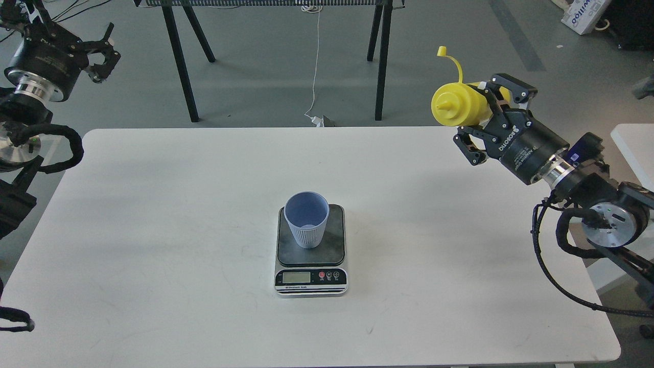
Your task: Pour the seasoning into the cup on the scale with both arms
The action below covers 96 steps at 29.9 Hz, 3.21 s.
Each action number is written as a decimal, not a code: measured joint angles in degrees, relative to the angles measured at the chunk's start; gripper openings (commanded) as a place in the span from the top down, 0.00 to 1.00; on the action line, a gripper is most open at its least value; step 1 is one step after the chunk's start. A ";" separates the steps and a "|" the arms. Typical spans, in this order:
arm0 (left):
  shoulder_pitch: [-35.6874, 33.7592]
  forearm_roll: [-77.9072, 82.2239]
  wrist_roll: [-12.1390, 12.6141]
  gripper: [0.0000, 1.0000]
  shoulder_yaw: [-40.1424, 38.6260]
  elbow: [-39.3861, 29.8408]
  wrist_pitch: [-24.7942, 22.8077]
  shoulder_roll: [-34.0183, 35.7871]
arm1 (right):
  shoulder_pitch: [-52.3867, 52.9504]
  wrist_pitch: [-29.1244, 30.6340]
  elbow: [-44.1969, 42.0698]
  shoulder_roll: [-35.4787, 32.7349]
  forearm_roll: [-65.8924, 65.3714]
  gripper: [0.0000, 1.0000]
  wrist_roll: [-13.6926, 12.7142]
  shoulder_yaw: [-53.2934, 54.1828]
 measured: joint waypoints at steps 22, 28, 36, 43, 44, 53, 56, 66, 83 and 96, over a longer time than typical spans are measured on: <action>1.25 0.02 -0.20 0.00 0.23 -0.47 0.71 -0.21 | -20.29 10.12 -19.54 20.44 15.82 0.71 1.12 9.93; 1.17 0.02 -0.05 0.00 0.23 -3.12 2.43 0.04 | -21.00 10.12 -18.46 22.37 15.95 0.47 0.90 9.09; 1.37 0.02 0.08 0.00 0.30 -4.97 3.37 0.32 | -21.48 10.12 -17.32 23.80 15.94 0.29 0.86 8.58; 1.32 0.09 0.15 0.00 0.24 -5.02 3.43 0.33 | -21.77 10.12 -16.95 24.15 15.91 0.22 0.86 8.50; 1.29 0.09 0.18 0.00 0.24 -5.06 3.42 0.47 | -21.83 10.12 -16.79 23.97 15.91 0.20 0.86 8.49; 1.28 0.07 0.24 0.00 0.14 -6.60 3.29 3.03 | -24.66 10.12 -13.01 19.46 16.07 0.01 0.90 9.45; 1.28 0.03 0.24 0.00 0.07 -7.16 3.43 3.23 | -26.86 10.12 -10.55 17.59 16.09 0.01 1.26 10.37; 1.38 0.02 -0.07 0.00 -0.24 -7.52 3.53 3.67 | -36.67 10.12 -7.06 13.00 16.10 0.01 1.61 13.91; 1.38 0.02 0.22 0.00 -0.23 -7.53 3.49 3.64 | -21.69 10.12 -8.36 -4.54 15.21 0.02 2.30 22.13; 1.46 0.02 0.22 0.00 -0.36 -7.45 3.10 4.05 | 13.75 10.12 -32.51 7.56 14.40 0.01 -2.53 12.16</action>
